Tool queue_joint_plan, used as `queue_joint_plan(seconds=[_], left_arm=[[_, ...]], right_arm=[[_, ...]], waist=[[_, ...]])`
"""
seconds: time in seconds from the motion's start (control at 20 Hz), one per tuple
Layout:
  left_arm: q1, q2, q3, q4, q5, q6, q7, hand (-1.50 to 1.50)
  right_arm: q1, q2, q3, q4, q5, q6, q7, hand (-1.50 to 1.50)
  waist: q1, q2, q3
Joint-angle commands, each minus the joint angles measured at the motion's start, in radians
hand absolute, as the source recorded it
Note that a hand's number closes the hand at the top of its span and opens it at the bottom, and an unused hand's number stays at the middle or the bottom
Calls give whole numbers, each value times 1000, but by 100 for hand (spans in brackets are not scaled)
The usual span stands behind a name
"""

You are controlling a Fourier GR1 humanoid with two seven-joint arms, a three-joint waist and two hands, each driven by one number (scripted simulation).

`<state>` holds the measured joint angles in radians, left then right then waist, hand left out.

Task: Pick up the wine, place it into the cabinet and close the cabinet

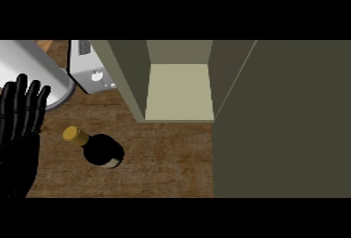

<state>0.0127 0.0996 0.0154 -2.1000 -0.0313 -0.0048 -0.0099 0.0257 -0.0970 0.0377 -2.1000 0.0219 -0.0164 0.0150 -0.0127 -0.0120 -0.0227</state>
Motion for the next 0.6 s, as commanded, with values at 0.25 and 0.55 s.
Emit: queue_joint_plan(seconds=[0.25, 0.55], left_arm=[[-174, 119, -3, 148, 259, -298, -80, -150], [-143, 54, -10, 191, 602, -310, 232, -150]], right_arm=[[85, 15, -22, -77, -11, -4, -72, -150], [194, -45, 90, -195, -172, 145, 145, -150]], waist=[[-16, 14, 22], [-3, 9, 23]])
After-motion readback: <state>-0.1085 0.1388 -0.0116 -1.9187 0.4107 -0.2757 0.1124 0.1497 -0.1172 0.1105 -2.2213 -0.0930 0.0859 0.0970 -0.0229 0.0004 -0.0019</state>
